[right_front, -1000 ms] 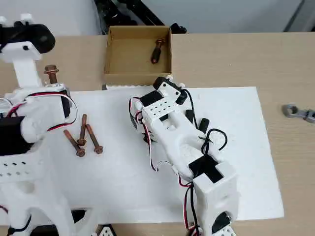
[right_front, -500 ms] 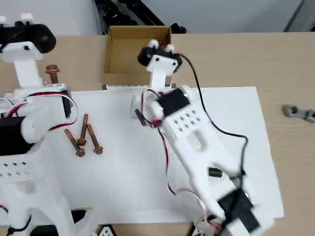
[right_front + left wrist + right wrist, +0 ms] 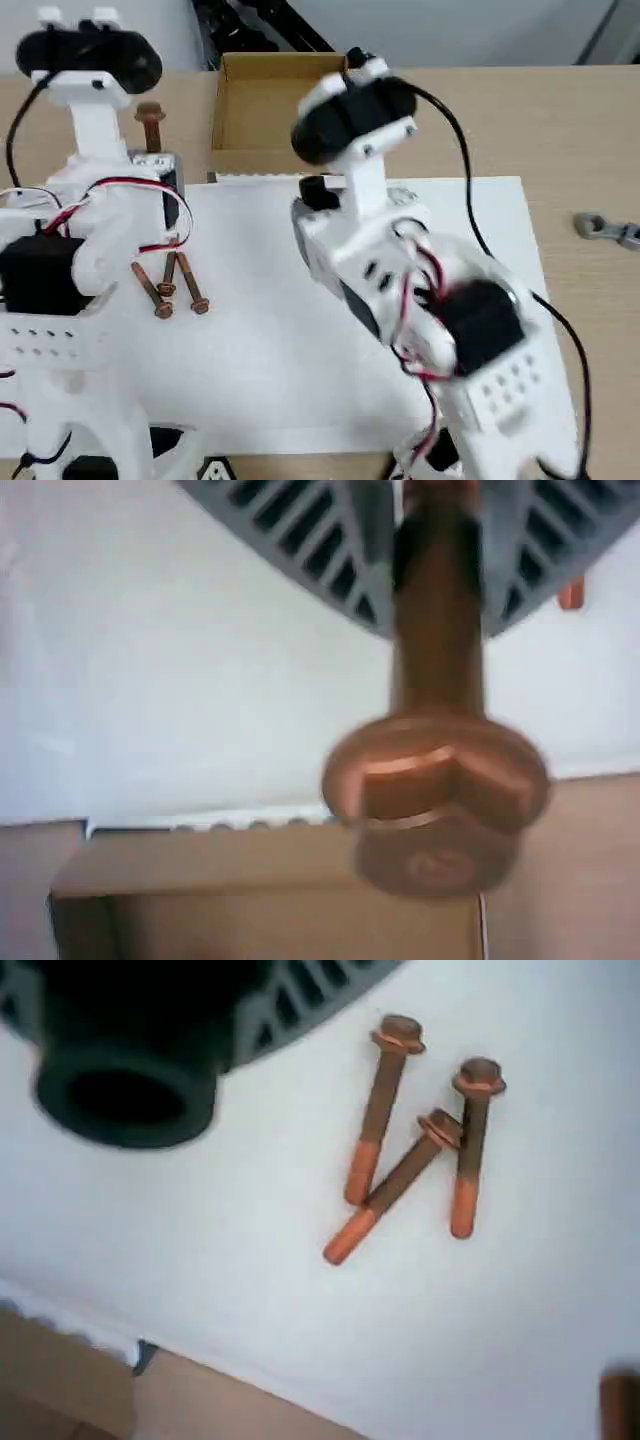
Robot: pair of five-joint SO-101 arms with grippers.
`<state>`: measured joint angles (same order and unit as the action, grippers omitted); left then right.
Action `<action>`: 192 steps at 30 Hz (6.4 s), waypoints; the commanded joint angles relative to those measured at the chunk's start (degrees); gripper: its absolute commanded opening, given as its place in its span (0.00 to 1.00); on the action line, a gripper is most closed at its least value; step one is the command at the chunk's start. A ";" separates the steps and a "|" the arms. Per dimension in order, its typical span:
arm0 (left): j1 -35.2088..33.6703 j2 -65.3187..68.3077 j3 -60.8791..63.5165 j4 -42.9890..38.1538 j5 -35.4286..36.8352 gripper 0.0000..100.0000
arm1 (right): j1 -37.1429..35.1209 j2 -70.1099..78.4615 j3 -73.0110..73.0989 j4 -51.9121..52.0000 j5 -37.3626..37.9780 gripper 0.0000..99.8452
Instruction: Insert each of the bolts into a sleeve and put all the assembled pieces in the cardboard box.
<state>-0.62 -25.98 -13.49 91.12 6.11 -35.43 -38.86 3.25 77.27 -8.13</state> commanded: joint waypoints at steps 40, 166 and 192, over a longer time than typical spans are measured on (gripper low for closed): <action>23.21 -1.41 0.04 -21.36 5.71 0.00 | 3.03 -35.56 67.34 -67.47 11.34 0.00; 29.19 -8.35 21.14 -26.11 8.44 0.00 | 4.00 -35.47 67.34 -64.22 2.90 0.00; 28.75 -5.45 15.34 -16.18 10.64 0.16 | 4.18 -35.56 67.25 -63.96 2.90 0.00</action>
<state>28.31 -28.97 4.44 74.51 15.96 -31.74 -72.88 71.82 13.01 -4.79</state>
